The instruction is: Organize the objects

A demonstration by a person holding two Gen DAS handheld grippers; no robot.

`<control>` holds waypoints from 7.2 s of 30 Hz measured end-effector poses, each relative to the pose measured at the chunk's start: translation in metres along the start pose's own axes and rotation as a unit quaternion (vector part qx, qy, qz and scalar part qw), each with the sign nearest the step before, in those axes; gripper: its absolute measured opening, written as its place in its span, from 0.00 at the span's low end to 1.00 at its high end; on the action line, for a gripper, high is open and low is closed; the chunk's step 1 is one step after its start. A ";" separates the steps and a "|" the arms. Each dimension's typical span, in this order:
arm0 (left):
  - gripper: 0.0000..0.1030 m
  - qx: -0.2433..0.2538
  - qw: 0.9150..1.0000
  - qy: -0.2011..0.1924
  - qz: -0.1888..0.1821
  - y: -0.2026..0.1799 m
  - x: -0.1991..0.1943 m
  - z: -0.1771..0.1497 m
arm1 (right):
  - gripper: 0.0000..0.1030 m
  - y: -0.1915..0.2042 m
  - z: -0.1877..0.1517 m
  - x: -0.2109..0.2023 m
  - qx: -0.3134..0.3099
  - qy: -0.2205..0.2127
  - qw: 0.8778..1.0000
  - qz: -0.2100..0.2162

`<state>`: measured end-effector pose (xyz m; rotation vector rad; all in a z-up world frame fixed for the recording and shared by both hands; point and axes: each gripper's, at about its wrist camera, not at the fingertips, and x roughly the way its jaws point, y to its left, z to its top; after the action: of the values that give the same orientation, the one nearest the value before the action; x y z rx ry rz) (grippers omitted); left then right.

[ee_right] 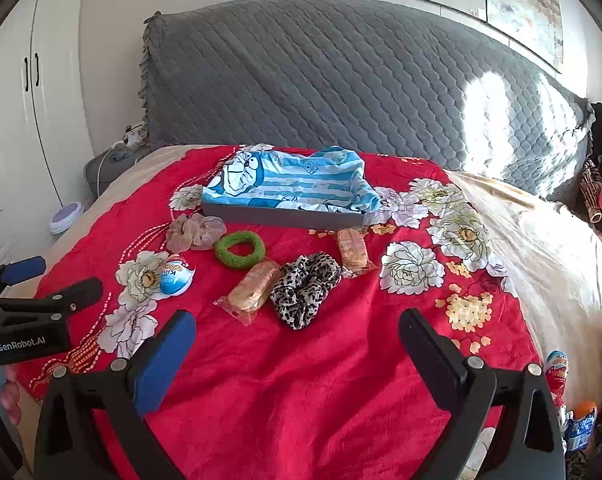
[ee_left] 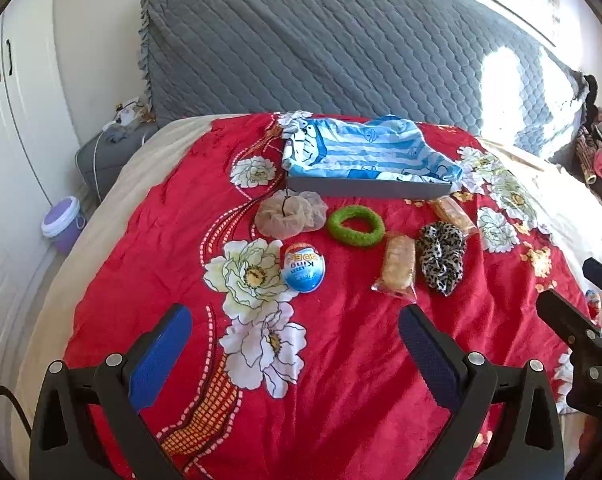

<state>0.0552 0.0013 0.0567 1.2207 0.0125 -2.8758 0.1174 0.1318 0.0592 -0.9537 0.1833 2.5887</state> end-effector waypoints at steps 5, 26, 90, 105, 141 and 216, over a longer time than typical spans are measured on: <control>1.00 0.005 1.000 0.002 0.000 -0.003 -0.005 -0.003 | 0.99 -0.001 0.001 -0.007 0.000 -0.002 1.000 0.000; 1.00 0.018 1.000 0.010 0.005 -0.013 -0.041 -0.024 | 0.99 -0.001 -0.009 -0.050 0.009 -0.007 1.000 0.004; 1.00 0.020 0.999 0.047 -0.018 -0.002 0.118 0.007 | 0.99 -0.032 0.002 0.115 0.115 0.061 0.990 -0.055; 1.00 0.058 0.996 0.057 -0.033 -0.008 0.160 0.019 | 0.99 -0.052 -0.003 0.166 0.133 0.104 0.983 -0.074; 0.48 0.071 0.986 0.126 -0.083 -0.009 0.211 0.011 | 0.36 -0.058 -0.006 0.205 0.142 0.141 0.976 -0.089; 0.42 0.051 0.991 0.004 -0.121 -0.014 0.082 0.074 | 0.24 -0.034 0.057 0.086 0.110 0.054 0.992 -0.042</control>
<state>-0.0556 0.0129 0.0495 1.3359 0.0145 -3.1142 0.0359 0.2030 0.0470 -0.9985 0.4376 2.3820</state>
